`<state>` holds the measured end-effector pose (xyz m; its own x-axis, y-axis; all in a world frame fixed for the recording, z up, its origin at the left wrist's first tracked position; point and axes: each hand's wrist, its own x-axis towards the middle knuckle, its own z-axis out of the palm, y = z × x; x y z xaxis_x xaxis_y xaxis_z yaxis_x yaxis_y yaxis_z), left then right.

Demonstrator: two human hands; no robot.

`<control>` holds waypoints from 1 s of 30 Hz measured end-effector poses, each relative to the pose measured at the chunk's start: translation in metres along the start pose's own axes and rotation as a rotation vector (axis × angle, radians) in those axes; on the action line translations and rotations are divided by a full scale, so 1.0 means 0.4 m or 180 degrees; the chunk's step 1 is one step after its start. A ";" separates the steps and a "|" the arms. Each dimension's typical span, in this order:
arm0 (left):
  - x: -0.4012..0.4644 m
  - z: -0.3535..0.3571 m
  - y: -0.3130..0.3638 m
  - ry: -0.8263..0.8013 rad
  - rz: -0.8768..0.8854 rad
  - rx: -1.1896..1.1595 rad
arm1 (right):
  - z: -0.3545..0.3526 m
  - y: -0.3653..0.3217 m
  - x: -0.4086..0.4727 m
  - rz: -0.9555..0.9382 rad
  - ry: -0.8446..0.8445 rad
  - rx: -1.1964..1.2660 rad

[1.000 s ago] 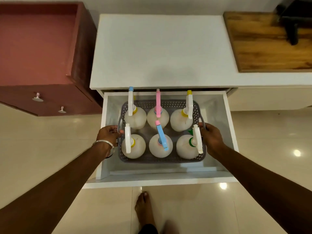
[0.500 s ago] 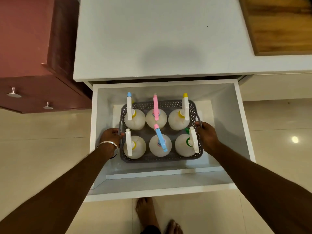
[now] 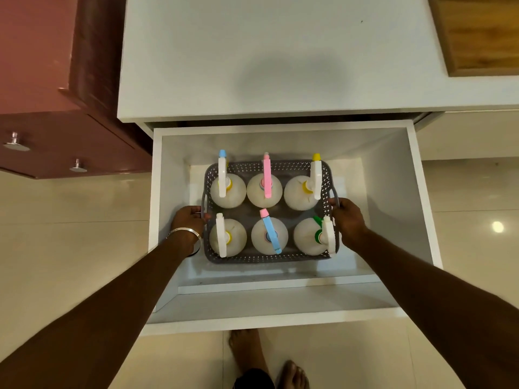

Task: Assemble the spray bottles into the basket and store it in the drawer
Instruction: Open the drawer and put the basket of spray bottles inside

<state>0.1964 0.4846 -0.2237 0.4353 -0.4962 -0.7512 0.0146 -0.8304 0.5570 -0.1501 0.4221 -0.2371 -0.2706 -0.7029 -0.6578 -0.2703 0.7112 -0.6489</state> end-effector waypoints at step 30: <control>-0.642 -0.092 -0.026 -0.0031 -0.0350 -0.2135 | -0.212 -0.061 -0.560 0.0400 -0.0392 0.2026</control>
<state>0.1175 0.6299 -0.0234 0.3914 -0.4227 -0.8174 0.6147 -0.5409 0.5741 -0.1612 0.5622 -0.0415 -0.1466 -0.6361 -0.7576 0.3657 0.6768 -0.6390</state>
